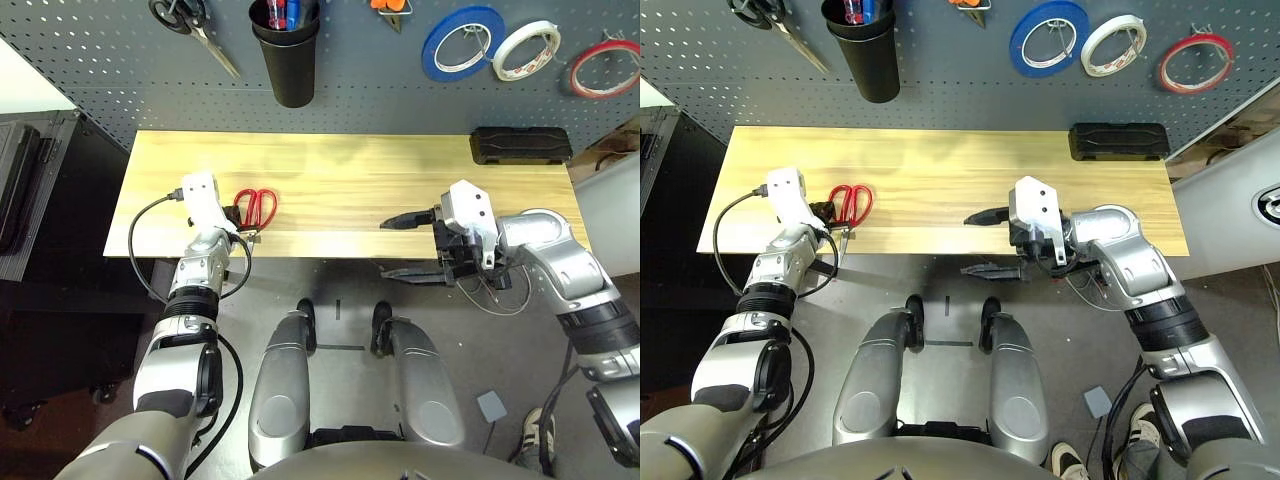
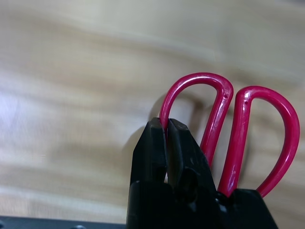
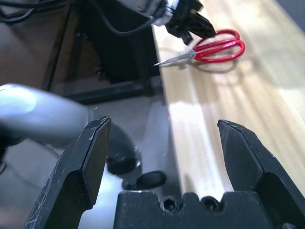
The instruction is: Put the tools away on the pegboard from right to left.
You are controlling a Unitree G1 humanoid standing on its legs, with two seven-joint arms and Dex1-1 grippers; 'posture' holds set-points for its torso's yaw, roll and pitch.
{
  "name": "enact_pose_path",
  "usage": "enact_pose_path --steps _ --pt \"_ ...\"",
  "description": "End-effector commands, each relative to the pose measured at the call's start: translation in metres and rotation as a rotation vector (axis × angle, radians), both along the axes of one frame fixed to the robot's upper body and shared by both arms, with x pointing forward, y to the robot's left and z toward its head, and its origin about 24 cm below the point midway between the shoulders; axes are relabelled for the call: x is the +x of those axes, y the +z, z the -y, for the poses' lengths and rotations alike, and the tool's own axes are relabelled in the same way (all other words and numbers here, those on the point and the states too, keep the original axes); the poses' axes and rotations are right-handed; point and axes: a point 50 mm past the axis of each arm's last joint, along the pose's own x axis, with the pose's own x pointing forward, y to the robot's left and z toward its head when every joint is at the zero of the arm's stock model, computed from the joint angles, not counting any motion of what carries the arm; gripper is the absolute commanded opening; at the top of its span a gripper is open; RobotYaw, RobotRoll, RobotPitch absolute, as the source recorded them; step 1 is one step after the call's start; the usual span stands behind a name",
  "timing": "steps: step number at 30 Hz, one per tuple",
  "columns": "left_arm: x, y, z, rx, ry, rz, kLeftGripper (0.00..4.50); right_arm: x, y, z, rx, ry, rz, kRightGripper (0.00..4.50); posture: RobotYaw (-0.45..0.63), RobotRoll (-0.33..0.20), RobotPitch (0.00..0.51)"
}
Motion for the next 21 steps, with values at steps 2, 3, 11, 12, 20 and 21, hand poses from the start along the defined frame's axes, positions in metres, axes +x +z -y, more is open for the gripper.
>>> enact_pose_path --steps 2,3,11,12,20,21 --pt "-0.011 0.020 -0.002 -0.023 0.011 0.062 0.04 0.010 0.007 0.005 0.071 -0.076 0.057 4.50 0.01 0.000 0.342" --pt "-0.012 0.025 -0.002 -0.024 0.016 0.074 0.04 0.013 0.010 0.005 0.087 -0.093 0.070 4.50 0.01 0.000 0.343" --pt "-0.035 0.080 -0.015 -0.005 0.086 0.292 0.04 0.035 0.034 0.010 0.301 -0.274 0.150 4.50 0.03 0.000 0.300" --pt "-0.036 0.085 -0.016 -0.004 0.087 0.323 0.04 0.035 0.036 0.010 0.309 -0.281 0.161 4.50 0.03 0.000 0.300" --pt "-0.039 0.119 -0.024 0.038 0.100 0.558 0.04 0.040 0.049 0.008 0.384 -0.280 0.145 4.50 -0.02 0.000 0.240" --pt "-0.039 0.123 -0.025 0.042 0.110 0.588 0.04 0.040 0.051 0.007 0.387 -0.276 0.145 4.50 -0.02 0.000 0.237"
